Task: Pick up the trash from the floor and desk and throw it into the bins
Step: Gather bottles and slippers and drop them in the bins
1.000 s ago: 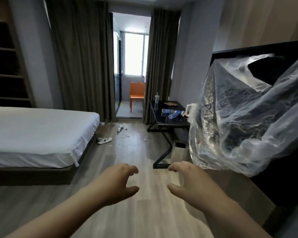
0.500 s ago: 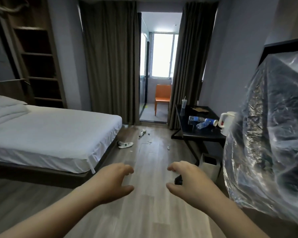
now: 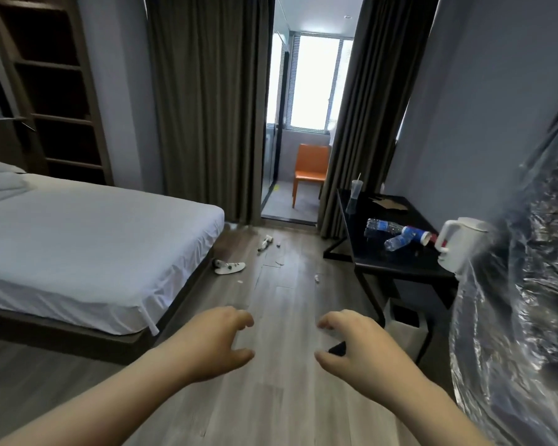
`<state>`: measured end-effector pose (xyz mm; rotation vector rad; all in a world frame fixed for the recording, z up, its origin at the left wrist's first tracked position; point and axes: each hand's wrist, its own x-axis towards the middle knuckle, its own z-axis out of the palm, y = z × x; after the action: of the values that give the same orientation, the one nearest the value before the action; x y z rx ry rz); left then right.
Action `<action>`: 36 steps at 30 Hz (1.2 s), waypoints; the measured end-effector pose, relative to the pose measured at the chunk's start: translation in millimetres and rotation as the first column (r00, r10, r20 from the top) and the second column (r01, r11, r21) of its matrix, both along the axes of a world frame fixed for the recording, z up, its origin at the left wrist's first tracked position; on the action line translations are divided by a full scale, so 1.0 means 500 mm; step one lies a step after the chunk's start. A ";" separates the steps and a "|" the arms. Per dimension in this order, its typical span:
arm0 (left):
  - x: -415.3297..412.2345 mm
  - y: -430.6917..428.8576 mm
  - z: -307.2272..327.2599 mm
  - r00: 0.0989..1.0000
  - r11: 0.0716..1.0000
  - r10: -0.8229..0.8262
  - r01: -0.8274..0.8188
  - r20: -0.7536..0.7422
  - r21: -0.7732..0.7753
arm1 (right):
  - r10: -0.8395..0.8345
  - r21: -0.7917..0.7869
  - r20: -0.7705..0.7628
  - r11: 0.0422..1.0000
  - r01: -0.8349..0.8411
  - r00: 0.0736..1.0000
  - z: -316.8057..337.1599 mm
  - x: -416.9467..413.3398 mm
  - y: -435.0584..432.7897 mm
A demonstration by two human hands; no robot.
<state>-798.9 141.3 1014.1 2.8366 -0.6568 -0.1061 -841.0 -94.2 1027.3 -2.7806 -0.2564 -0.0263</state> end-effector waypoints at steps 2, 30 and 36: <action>0.088 0.018 -0.005 1.000 1.000 0.008 -0.008 -0.002 -0.010 | 0.003 -0.025 -0.003 1.000 -0.003 1.000 0.001 0.088 0.017; 1.109 0.170 -0.073 0.997 0.996 0.070 -0.068 -0.036 0.060 | 0.054 0.065 -0.132 0.997 -0.046 0.990 -0.114 1.146 0.140; 1.319 0.144 -0.088 0.994 0.997 0.076 -0.073 -0.078 0.036 | 0.038 0.082 -0.152 0.996 -0.026 0.988 -0.130 1.349 0.122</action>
<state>-139.2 213.1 970.1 2.8677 -0.5363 -0.2180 -166.6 -32.9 962.3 -2.6815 -0.2549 0.1804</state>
